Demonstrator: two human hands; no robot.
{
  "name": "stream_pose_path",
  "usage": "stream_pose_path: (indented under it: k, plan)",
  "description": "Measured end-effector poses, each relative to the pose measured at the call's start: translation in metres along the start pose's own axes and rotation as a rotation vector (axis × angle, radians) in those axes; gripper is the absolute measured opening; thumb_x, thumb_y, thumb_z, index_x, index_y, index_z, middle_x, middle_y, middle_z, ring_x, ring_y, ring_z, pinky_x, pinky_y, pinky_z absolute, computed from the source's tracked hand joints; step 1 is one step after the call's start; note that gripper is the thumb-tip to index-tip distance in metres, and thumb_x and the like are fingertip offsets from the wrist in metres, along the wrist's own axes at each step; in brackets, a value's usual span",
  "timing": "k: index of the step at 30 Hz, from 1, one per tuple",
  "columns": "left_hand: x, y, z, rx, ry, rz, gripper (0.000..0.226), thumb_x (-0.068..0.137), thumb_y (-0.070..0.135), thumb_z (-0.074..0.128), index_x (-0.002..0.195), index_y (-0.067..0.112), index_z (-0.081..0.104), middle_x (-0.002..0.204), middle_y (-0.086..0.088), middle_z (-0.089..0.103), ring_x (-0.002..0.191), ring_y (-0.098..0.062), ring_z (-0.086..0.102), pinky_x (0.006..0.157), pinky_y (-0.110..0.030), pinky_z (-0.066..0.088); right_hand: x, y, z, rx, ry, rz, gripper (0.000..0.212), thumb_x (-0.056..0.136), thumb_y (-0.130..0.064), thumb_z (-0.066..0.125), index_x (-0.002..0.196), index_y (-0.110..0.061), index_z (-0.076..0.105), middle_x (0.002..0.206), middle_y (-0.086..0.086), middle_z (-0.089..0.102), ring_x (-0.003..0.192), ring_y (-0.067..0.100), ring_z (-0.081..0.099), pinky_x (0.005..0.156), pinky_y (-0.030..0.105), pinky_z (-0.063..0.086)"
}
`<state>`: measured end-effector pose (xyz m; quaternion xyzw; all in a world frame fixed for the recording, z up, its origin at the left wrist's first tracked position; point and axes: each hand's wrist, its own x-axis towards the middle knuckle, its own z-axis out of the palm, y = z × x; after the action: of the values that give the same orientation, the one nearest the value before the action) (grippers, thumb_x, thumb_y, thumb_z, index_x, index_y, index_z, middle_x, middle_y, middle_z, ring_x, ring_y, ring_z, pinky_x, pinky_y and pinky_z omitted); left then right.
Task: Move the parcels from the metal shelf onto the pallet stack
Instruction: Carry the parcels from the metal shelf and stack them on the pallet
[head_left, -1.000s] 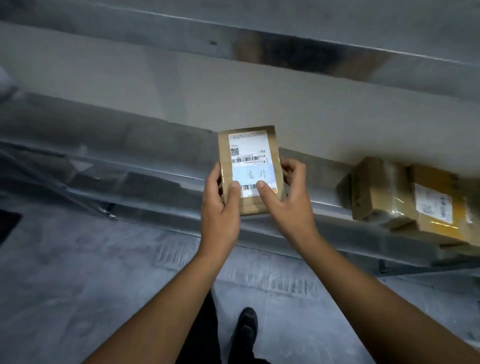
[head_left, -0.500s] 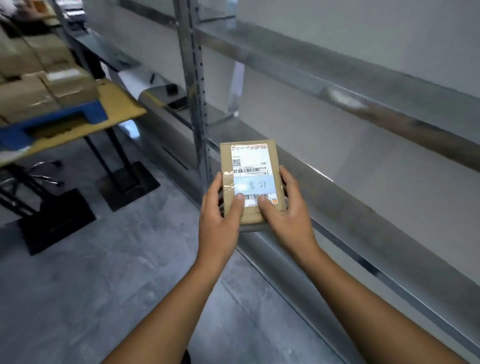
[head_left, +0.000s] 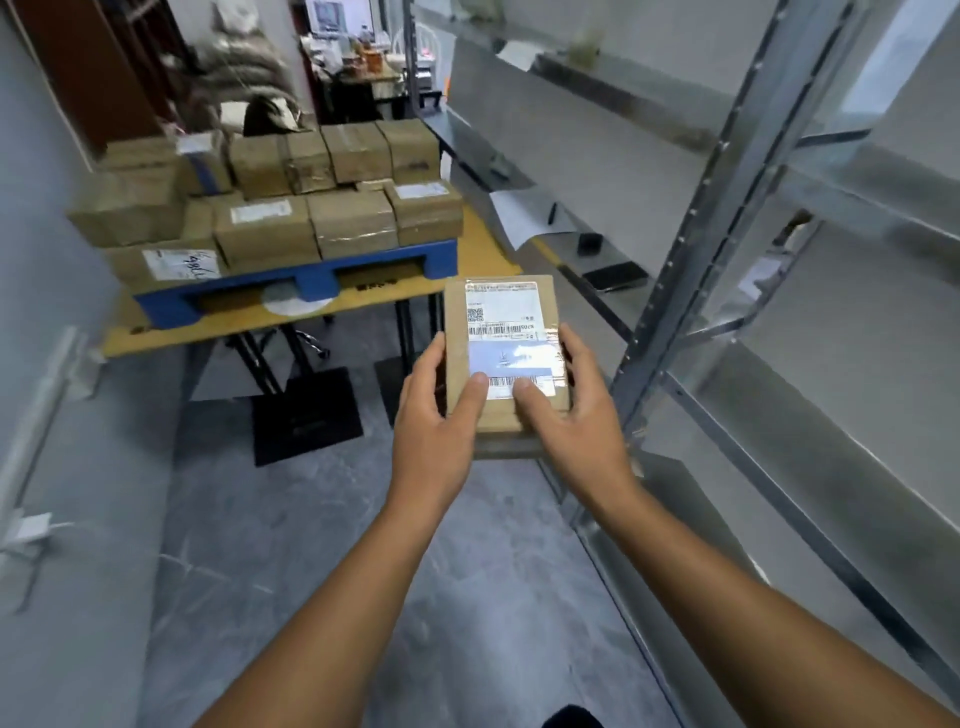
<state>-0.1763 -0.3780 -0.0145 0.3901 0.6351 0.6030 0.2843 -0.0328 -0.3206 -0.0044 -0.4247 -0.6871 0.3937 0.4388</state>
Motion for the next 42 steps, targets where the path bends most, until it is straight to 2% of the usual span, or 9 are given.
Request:
stream_pose_path:
  k: [3, 7, 17, 23, 28, 33, 36, 39, 42]
  plan:
    - [0.035, -0.01, -0.022, -0.01, 0.055, -0.021, 0.07, 0.087, 0.056, 0.061, 0.153, 0.046, 0.039, 0.149, 0.014, 0.053, 0.136, -0.009, 0.053, 0.111, -0.048, 0.048, 0.034, -0.001, 0.038, 0.024, -0.057, -0.028, 0.07, 0.091, -0.043, 0.067, 0.154, -0.034, 0.039, 0.146, -0.013, 0.057, 0.134, 0.007, 0.056, 0.108, 0.043, 0.053]
    - [0.088, -0.025, -0.042, 0.017, 0.141, -0.024, 0.07, 0.089, 0.053, 0.061, 0.155, 0.043, 0.039, 0.151, 0.014, 0.053, 0.137, -0.014, 0.053, 0.112, -0.048, 0.047, 0.088, 0.007, 0.085, 0.041, -0.107, -0.025, 0.076, 0.092, -0.039, 0.067, 0.159, -0.027, 0.036, 0.15, -0.009, 0.055, 0.135, 0.007, 0.054, 0.11, 0.042, 0.052]
    - [0.252, -0.033, -0.094, 0.079, 0.37, -0.037, 0.065, 0.091, 0.05, 0.061, 0.153, 0.046, 0.04, 0.146, 0.022, 0.054, 0.132, -0.005, 0.054, 0.109, -0.043, 0.05, 0.254, 0.007, 0.2, 0.117, -0.319, -0.064, 0.08, 0.091, -0.043, 0.067, 0.162, -0.029, 0.032, 0.152, -0.011, 0.051, 0.138, 0.004, 0.05, 0.114, 0.038, 0.048]
    - [0.32, -0.043, -0.129, 0.076, 0.488, -0.054, 0.07, 0.09, 0.049, 0.063, 0.155, 0.036, 0.042, 0.148, 0.018, 0.056, 0.134, -0.006, 0.055, 0.112, -0.043, 0.047, 0.322, 0.0, 0.265, 0.127, -0.421, -0.082, 0.075, 0.095, -0.036, 0.069, 0.161, -0.027, 0.034, 0.153, -0.01, 0.051, 0.139, 0.005, 0.048, 0.116, 0.038, 0.045]
    - [0.369, -0.066, -0.17, 0.078, 0.527, -0.087, 0.073, 0.087, 0.054, 0.062, 0.154, 0.038, 0.041, 0.149, 0.021, 0.054, 0.135, -0.005, 0.054, 0.113, -0.044, 0.047, 0.358, 0.004, 0.33, 0.127, -0.481, -0.084, 0.073, 0.098, -0.031, 0.071, 0.161, -0.023, 0.034, 0.155, -0.004, 0.052, 0.141, 0.012, 0.05, 0.115, 0.045, 0.045]
    - [0.425, -0.091, -0.227, 0.054, 0.53, -0.098, 0.06, 0.088, 0.049, 0.063, 0.145, 0.042, 0.048, 0.144, 0.02, 0.059, 0.135, -0.006, 0.055, 0.114, -0.045, 0.046, 0.391, 0.001, 0.408, 0.115, -0.496, -0.073, 0.074, 0.097, -0.032, 0.071, 0.161, -0.023, 0.035, 0.151, -0.005, 0.055, 0.137, 0.011, 0.053, 0.114, 0.045, 0.047]
    - [0.466, -0.1, -0.266, 0.075, 0.495, -0.11, 0.061, 0.088, 0.047, 0.062, 0.148, 0.042, 0.048, 0.144, 0.016, 0.058, 0.135, -0.007, 0.054, 0.114, -0.046, 0.045, 0.414, -0.006, 0.457, 0.101, -0.501, -0.07, 0.073, 0.098, -0.032, 0.07, 0.162, -0.024, 0.034, 0.152, -0.005, 0.054, 0.14, 0.012, 0.051, 0.115, 0.046, 0.046]
    - [0.509, -0.11, -0.302, 0.119, 0.469, -0.139, 0.06, 0.09, 0.05, 0.06, 0.149, 0.048, 0.044, 0.143, 0.017, 0.051, 0.13, -0.002, 0.054, 0.113, -0.04, 0.046, 0.438, -0.013, 0.502, 0.077, -0.472, -0.047, 0.075, 0.099, -0.034, 0.069, 0.163, -0.025, 0.032, 0.153, -0.007, 0.053, 0.141, 0.013, 0.05, 0.115, 0.047, 0.045]
    - [0.55, -0.122, -0.328, 0.171, 0.439, -0.161, 0.061, 0.097, 0.046, 0.06, 0.154, 0.046, 0.038, 0.141, 0.021, 0.044, 0.126, 0.001, 0.049, 0.106, -0.032, 0.042, 0.461, -0.016, 0.538, 0.069, -0.439, 0.0, 0.069, 0.098, -0.038, 0.068, 0.159, -0.031, 0.036, 0.147, -0.011, 0.059, 0.135, 0.012, 0.055, 0.111, 0.046, 0.049]
